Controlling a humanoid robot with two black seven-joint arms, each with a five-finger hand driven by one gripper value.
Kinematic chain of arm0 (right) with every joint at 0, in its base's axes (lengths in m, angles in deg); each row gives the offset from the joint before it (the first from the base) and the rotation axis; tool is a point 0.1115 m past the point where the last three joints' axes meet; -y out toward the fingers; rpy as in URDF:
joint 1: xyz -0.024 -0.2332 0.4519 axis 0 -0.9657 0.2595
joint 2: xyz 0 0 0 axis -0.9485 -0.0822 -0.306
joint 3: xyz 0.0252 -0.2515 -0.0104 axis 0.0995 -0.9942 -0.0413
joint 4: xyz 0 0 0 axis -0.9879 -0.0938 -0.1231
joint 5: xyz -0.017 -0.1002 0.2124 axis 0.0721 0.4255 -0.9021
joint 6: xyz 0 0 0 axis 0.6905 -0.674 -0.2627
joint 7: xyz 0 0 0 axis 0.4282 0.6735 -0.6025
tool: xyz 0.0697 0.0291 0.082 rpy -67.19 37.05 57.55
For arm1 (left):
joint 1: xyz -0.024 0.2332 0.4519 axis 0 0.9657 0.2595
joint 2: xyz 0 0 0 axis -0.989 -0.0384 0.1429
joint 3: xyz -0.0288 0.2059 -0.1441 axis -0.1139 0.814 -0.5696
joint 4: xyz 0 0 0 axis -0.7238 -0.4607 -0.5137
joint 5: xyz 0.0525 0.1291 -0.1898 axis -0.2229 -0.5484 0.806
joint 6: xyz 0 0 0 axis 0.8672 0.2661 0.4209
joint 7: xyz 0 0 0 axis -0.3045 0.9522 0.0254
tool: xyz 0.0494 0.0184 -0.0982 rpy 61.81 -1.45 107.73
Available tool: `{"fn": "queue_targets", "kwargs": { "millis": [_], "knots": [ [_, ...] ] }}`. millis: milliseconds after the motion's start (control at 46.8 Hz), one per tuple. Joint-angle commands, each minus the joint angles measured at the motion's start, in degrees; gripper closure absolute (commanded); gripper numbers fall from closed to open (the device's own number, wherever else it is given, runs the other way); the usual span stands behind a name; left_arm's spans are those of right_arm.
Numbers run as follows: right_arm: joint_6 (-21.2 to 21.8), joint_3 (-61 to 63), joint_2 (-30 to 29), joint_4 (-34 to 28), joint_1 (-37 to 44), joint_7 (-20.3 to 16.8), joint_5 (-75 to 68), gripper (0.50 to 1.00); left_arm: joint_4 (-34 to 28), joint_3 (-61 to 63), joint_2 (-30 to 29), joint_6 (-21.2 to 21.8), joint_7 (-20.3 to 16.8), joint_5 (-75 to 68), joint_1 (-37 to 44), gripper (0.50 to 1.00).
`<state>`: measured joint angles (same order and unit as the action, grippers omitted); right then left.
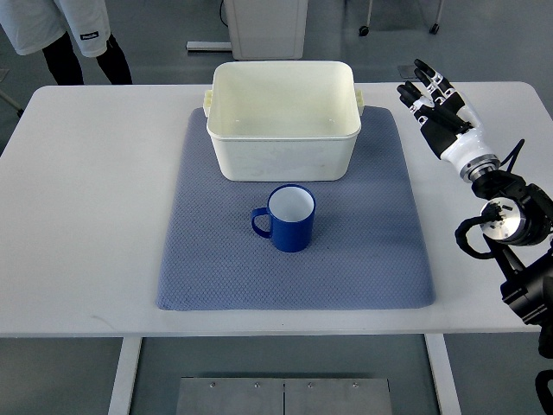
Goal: Place cup in box with right hand
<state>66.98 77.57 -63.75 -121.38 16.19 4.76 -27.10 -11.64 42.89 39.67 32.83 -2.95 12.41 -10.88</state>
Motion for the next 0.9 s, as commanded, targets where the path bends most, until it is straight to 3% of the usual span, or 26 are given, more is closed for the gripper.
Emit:
{"fn": "queue_targets", "kwargs": {
  "millis": [0, 876],
  "knots": [
    [0.00, -0.28, -0.04, -0.07, 0.23, 0.00, 0.00, 0.500, 0.07, 0.00, 0.00, 0.00, 0.00, 0.00, 0.00, 0.500],
    [0.44, -0.37, 0.40, -1.91, 1.19, -0.09, 0.00, 0.500, -0.01, 0.00, 0.00, 0.00, 0.00, 0.00, 0.00, 0.500]
  ]
}}
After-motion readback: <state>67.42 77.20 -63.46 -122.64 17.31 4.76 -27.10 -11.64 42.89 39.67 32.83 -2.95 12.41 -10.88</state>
